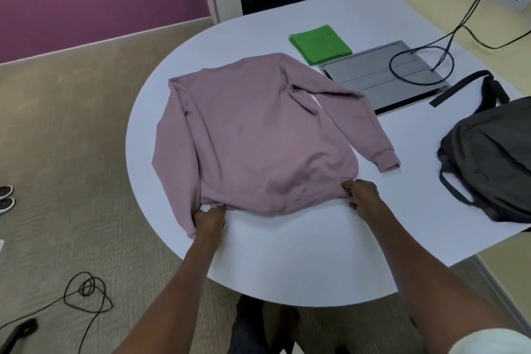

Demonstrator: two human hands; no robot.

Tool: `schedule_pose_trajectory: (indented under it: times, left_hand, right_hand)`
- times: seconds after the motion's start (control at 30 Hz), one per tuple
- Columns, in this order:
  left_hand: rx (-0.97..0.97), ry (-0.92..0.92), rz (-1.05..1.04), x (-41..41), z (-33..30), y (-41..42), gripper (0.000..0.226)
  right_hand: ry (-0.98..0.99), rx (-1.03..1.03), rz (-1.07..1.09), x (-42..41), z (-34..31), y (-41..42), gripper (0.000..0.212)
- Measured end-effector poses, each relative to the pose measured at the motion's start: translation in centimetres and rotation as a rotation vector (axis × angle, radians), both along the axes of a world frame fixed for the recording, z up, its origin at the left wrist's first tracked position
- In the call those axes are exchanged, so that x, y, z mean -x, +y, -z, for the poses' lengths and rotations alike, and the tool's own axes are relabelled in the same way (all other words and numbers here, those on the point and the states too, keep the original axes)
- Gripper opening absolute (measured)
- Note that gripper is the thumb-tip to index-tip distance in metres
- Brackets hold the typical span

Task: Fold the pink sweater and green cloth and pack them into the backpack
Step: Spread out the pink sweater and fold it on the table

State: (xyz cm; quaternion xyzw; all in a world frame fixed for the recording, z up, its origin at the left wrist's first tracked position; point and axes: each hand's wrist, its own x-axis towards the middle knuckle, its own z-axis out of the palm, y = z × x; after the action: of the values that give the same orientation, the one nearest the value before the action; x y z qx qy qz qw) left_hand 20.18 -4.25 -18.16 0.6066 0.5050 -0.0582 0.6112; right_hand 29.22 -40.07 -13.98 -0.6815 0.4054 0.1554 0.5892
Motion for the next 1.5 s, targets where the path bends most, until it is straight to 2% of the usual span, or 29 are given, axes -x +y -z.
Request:
schedule_pose_trajectory:
  times: [0.1,0.13,0.2,0.27,0.33,0.37,0.43,0.5,0.57,0.63,0.7,0.77,0.83,0.87,0.97,1.03,1.1,1.23,1.3,1.33,1.4,1.43,1.47,1.5]
  left_hand:
    - [0.084,-0.057,0.01,-0.7,-2.8,-0.7,0.014]
    - [0.09,-0.081,-0.028,-0.8,-3.2,-0.8,0.013]
    - [0.101,-0.122,-0.105,-1.1,-3.4,-0.7,0.025]
    - [0.092,-0.143,-0.153,-1.0,-3.5,-0.8,0.028]
    - [0.106,-0.17,-0.203,-0.8,-4.2,-1.1,0.022]
    - [0.09,-0.177,-0.223,-0.7,-4.2,-1.2,0.022]
    - [0.009,-0.149,-0.259,-0.7,-4.2,-1.2,0.034]
    - [-0.038,-0.101,-0.281,-0.2,-4.6,-1.4,0.04]
    - [-0.044,-0.063,-0.277,0.9,-5.2,-1.9,0.05]
    - [-0.084,-0.005,-0.169,2.7,-5.3,-2.2,0.052]
    - [-0.141,0.081,-0.015,4.4,-4.4,-2.0,0.059]
    - [-0.215,0.141,0.127,5.4,-4.0,-1.6,0.067]
    - [-0.322,0.147,0.238,6.0,-4.5,-1.8,0.054]
    - [-0.375,0.132,0.287,6.3,-4.6,-1.9,0.053]
    - [-0.455,0.038,0.533,7.1,-3.9,-1.9,0.086]
    - [-0.527,0.078,0.742,7.6,-3.7,-2.3,0.097]
    - [-0.604,0.105,0.78,8.1,-3.7,-2.8,0.087]
    - [-0.694,-0.125,0.606,8.6,-4.5,-2.5,0.055]
    - [-0.718,-0.222,0.531,8.3,-5.4,-2.2,0.042]
    - [-0.716,-0.249,0.493,8.0,-5.8,-2.0,0.035]
    - [-0.685,-0.284,0.411,7.6,-6.9,-1.8,0.024]
    - [-0.663,-0.291,0.366,7.2,-7.3,-1.7,0.022]
    - [-0.623,-0.273,0.325,6.8,-7.7,-1.7,0.024]
    - [-0.574,-0.234,0.284,6.3,-8.1,-1.8,0.026]
  right_hand:
    - [0.025,-0.045,0.011,-0.3,0.0,-0.1,0.022]
    - [0.013,-0.05,-0.002,-0.4,-0.1,-0.1,0.024]
    - [-0.016,-0.07,-0.017,-0.5,-0.2,0.0,0.031]
    - [-0.031,-0.143,0.003,-0.5,-0.6,0.1,0.033]
    - [-0.063,-0.312,0.061,-0.4,-1.8,0.3,0.017]
    - [-0.084,-0.416,0.123,-0.4,-2.4,0.3,0.012]
    - [-0.174,-0.579,0.276,-0.7,-3.4,0.1,0.02]
    - [-0.286,-0.621,0.442,-0.9,-4.2,-0.2,0.027]
    - [-0.312,-0.515,0.575,-0.7,-4.6,-0.3,0.023]
    - [-0.202,-0.259,0.589,0.0,-4.4,-0.6,0.008]
    - [-0.098,-0.036,0.464,0.7,-3.3,-0.9,0.01]
    - [-0.019,0.046,0.313,1.2,-2.1,-1.4,0.012]
    - [0.002,0.069,0.182,2.0,-1.2,-1.8,0.013]
    - [-0.024,0.083,0.094,2.4,-0.6,-2.1,0.023]
    - [-0.168,0.241,-0.323,4.0,0.4,-2.7,0.061]
    - [-0.217,0.379,-0.504,4.3,0.9,-2.6,0.078]
    - [-0.255,0.477,-0.541,4.0,1.1,-2.2,0.079]
    - [-0.252,0.542,-0.4,3.2,0.3,-0.9,0.054]
    - [-0.154,0.474,-0.273,2.5,-0.9,-0.4,0.034]
    - [-0.119,0.363,-0.17,1.9,-1.6,-0.3,0.024]
    - [-0.173,-0.142,0.113,0.3,-3.5,-0.2,0.005]
    - [-0.224,-0.411,0.217,-0.5,-4.3,-0.4,0.011]
    - [-0.292,-0.614,0.245,-1.4,-5.0,-0.6,0.016]
    - [-0.338,-0.665,0.188,-2.1,-5.8,-0.7,0.014]
